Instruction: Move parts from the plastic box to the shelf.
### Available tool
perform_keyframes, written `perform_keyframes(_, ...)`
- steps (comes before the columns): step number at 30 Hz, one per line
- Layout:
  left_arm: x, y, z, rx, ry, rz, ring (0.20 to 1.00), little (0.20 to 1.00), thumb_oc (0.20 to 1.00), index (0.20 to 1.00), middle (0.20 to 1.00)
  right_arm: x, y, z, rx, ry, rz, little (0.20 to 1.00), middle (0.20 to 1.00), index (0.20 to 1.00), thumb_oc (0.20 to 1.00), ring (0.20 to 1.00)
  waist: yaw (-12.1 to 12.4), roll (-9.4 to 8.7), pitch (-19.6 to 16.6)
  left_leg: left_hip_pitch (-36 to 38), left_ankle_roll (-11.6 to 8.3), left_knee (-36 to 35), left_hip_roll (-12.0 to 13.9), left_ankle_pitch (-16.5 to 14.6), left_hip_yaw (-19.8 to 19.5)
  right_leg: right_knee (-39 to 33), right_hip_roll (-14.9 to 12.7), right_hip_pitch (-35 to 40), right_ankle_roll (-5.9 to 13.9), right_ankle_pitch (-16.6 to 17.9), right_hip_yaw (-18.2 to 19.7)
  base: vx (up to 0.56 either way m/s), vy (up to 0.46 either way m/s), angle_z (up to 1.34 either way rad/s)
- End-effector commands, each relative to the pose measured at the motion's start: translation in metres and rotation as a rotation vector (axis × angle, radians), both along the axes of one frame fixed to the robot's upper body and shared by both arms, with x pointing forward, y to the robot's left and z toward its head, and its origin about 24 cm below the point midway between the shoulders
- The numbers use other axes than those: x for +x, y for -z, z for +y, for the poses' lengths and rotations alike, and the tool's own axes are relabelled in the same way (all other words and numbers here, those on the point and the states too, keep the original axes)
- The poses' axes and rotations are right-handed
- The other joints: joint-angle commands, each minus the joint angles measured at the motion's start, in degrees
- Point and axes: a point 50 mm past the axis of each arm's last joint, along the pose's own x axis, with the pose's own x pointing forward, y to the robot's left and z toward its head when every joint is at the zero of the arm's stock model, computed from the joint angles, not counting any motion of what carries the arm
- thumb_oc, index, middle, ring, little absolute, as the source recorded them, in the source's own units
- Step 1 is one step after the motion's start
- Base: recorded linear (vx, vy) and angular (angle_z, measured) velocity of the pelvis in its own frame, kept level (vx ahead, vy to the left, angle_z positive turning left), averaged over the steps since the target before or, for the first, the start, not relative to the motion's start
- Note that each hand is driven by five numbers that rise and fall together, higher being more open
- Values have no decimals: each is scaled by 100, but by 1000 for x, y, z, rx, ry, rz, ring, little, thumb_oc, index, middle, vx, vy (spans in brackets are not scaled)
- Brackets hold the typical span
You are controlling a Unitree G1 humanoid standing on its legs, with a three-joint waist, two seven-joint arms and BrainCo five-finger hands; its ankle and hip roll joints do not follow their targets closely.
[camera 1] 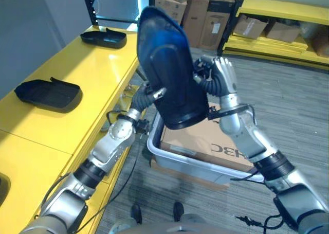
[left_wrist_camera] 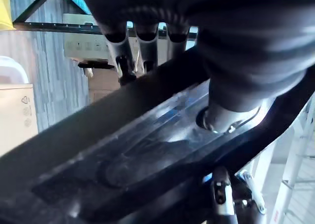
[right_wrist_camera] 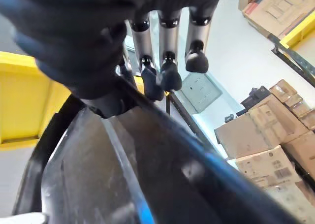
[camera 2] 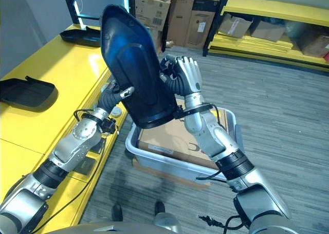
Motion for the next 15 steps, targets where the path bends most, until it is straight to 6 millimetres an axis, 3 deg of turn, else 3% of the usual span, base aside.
perform_keyframes(1, 0, -41, -33, -114, 113, -205, 200, 200, 200, 200, 200, -25, -20, 49, 129, -303, -96, 200, 200, 200, 200, 200, 145, -80, -164, 491, 26, 9, 45, -1103, 6, 4, 0, 366, 140, -763, -119, 0, 0, 0)
perform_keyframes(7, -9, -58, -32, -121, 141, -324, 200, 200, 200, 200, 200, -39, -19, 57, 237, -400, -116, 200, 200, 200, 200, 200, 153, -51, -143, 479, 22, 9, 45, -1101, -8, 4, -5, 358, 133, -770, -122, 0, 0, 0)
perform_keyframes(15, -20, -72, -24, -22, 94, -505, 200, 200, 200, 200, 200, -57, -22, 55, 255, -462, -187, 200, 200, 200, 200, 200, 121, 3, -204, 472, 18, 9, 54, -1116, 3, 4, -8, 337, 161, -773, -92, 9, 0, 0)
